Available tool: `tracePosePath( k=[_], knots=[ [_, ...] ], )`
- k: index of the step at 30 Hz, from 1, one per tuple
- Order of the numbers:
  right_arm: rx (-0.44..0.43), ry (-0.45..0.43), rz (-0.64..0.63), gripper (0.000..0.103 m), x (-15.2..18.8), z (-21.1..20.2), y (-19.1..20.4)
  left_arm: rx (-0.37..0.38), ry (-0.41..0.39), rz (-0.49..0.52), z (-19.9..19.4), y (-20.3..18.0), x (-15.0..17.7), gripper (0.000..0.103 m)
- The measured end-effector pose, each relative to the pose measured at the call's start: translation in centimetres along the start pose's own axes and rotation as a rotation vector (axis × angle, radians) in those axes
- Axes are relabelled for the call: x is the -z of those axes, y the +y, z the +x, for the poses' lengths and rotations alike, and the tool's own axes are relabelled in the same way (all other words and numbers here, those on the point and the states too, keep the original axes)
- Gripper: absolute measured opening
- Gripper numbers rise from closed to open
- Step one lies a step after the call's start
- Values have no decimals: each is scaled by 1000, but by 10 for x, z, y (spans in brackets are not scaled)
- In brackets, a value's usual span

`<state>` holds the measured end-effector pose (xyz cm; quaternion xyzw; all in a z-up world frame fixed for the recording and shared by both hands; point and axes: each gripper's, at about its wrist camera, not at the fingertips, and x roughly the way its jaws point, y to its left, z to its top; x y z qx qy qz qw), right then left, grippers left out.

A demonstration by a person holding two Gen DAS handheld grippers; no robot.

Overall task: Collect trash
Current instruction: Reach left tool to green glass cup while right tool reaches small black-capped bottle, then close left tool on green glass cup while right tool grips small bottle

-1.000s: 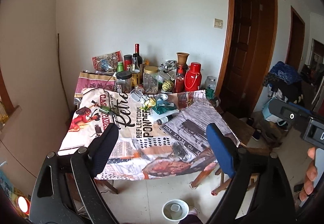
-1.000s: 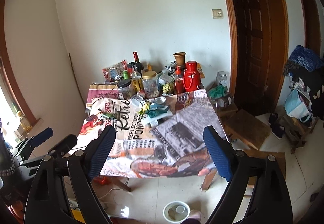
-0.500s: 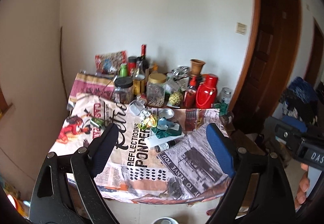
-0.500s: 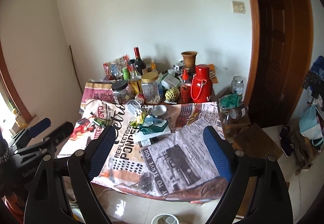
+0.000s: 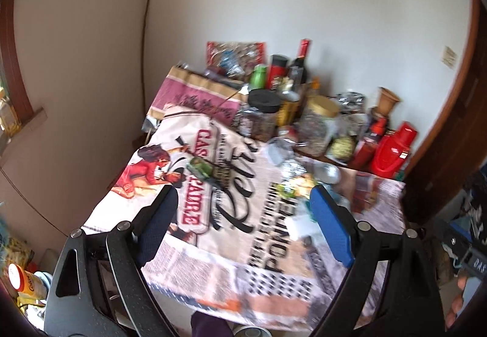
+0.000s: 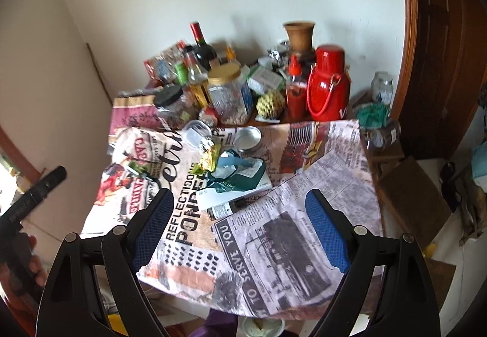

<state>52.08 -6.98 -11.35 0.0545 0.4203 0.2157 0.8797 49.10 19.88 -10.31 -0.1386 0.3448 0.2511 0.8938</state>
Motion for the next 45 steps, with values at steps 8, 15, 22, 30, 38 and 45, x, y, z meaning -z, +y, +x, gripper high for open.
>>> tracePosePath(
  k=[8, 15, 22, 30, 38, 45],
  knots=[
    [87, 195, 173, 86, 14, 114, 12, -34, 151, -29, 136, 73, -34, 88],
    [124, 253, 337, 86, 32, 175, 16, 33, 328, -124, 245, 116, -26, 84],
    [150, 243, 391, 86, 35, 199, 20, 103, 441, -126, 302, 110, -7, 76],
    [214, 273, 367, 67, 50, 198, 7, 86, 445, -82, 321, 87, 4, 68],
    [216, 292, 322, 64, 54, 200, 4, 92, 428, 1, 322, 53, 11, 51],
    [251, 305, 246, 52, 52, 210, 21, 99, 410, 21, 332, 31, 6, 51]
  ],
)
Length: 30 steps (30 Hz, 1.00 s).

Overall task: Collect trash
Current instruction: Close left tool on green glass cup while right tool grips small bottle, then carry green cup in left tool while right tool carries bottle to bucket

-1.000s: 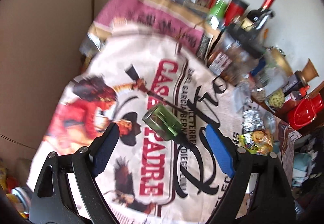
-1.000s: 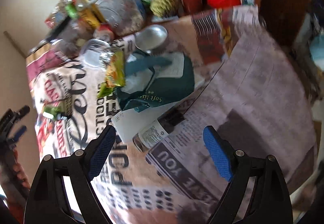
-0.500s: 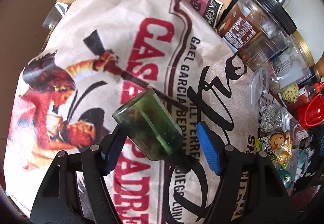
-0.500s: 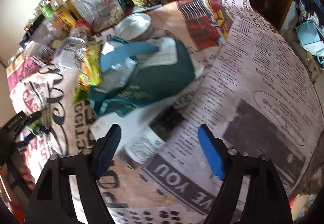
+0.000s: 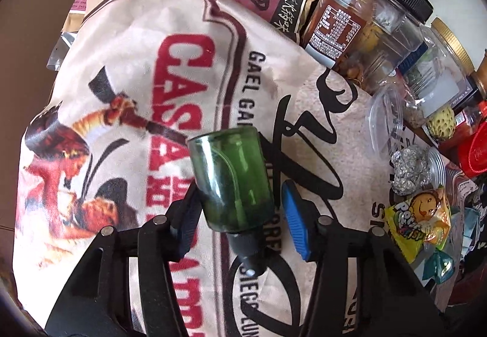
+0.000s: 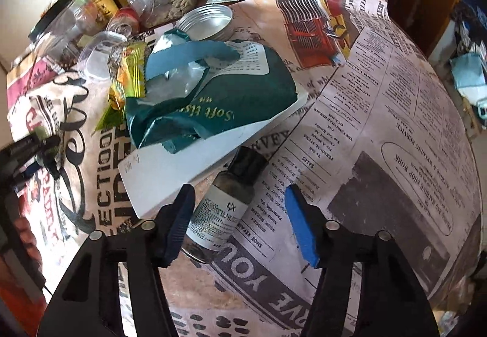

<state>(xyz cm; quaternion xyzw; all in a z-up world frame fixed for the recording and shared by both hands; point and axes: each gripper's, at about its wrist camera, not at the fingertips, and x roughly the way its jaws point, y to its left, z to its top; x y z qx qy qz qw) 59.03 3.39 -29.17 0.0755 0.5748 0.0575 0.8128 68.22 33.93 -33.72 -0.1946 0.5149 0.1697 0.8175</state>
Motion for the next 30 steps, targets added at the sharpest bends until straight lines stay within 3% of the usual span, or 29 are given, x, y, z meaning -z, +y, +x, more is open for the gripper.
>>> tracePosePath(
  k=[8, 12, 17, 19, 24, 30],
  knots=[
    [-6, 19, 13, 28, 10, -7, -14, -7, 2, 69, 12, -25, -34, 46],
    [-30, 25, 27, 26, 14, -8, -22, 32, -10, 95, 0, -34, -33, 45],
    [-74, 51, 27, 26, 17, -15, -28, 45, -64, 183, -38, -62, -26, 43],
    [-76, 49, 14, 26, 19, -27, -33, 88, -83, 219, -55, -73, -20, 42],
    [-119, -35, -21, 26, 13, -72, -46, 111, -146, 266, -109, -90, 7, 42],
    [-164, -188, -97, 26, 0, -139, -72, 134, -275, 300, -194, -115, 51, 42]
  ],
)
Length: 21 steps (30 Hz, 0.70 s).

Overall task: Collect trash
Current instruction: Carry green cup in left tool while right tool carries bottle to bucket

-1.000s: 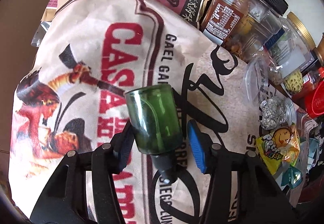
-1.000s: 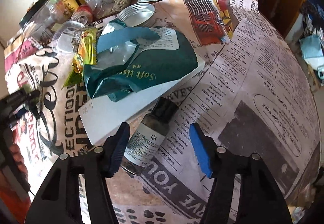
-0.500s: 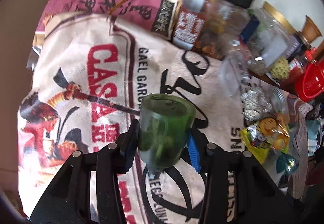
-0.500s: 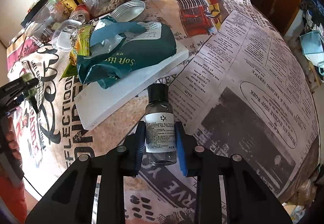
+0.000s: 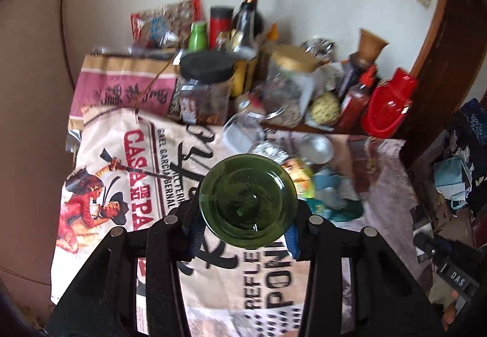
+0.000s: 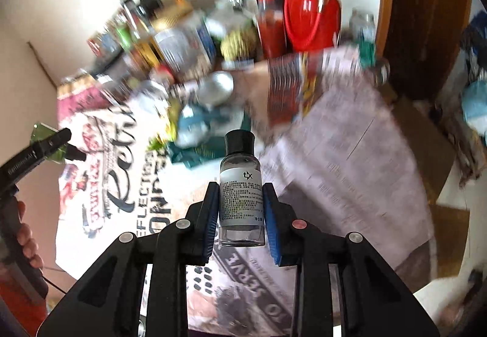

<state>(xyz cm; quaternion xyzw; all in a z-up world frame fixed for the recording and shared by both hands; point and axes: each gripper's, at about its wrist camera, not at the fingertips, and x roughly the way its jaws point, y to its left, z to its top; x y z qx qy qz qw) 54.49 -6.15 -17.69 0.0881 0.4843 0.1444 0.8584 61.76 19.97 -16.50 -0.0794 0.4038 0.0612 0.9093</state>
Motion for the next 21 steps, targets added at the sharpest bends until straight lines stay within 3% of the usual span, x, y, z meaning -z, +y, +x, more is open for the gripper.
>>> tracePosePath(
  k=[10, 21],
  knots=[
    [-70, -164, -142, 26, -9, -93, -38, -28, -142, -45, -109, -94, 36, 42],
    [-164, -256, -187, 26, 14, -162, -44, 2, -201, -25, -190, -136, 75, 42]
  ],
)
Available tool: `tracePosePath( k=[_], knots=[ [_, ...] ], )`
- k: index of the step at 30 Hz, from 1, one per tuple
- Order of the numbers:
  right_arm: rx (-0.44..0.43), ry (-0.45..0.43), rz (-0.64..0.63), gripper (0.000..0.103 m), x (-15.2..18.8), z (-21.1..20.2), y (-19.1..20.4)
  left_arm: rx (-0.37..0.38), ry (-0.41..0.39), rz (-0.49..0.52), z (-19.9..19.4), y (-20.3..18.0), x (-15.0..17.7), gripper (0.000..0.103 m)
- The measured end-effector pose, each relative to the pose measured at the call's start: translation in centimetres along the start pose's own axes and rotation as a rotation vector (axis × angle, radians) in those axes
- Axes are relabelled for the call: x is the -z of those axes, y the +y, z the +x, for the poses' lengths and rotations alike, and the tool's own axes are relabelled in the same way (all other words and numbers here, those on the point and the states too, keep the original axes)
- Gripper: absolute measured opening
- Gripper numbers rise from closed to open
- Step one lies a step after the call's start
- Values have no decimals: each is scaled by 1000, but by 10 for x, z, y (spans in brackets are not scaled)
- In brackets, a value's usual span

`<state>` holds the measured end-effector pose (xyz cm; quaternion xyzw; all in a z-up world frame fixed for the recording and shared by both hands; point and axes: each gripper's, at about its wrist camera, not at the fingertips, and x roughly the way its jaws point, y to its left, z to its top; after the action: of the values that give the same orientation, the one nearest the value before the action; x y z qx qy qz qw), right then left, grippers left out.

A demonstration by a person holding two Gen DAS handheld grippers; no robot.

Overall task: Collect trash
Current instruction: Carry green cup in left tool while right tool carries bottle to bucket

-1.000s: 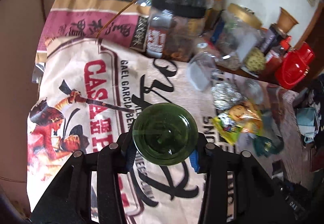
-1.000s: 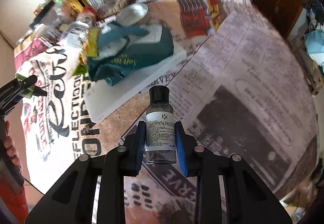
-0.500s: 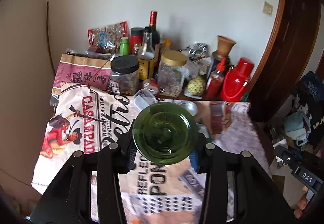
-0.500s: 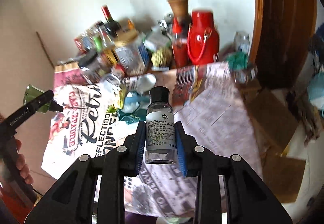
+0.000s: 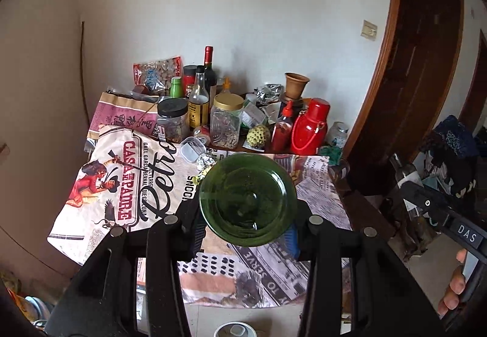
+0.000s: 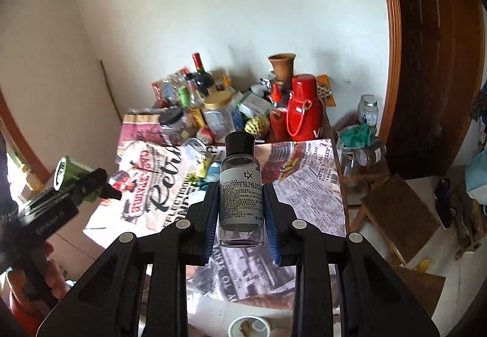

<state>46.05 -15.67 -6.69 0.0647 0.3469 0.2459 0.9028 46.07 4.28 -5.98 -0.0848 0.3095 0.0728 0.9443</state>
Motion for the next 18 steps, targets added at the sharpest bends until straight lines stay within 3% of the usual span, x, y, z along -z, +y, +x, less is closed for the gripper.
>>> tracePosePath(
  k=[10, 18],
  knots=[
    [43, -68, 7, 26, 42, -67, 39, 85, -63, 49, -74, 4, 24, 42],
    [57, -61, 49, 26, 106, -114, 85, 93, -55, 103, -150, 31, 79, 42]
  ],
)
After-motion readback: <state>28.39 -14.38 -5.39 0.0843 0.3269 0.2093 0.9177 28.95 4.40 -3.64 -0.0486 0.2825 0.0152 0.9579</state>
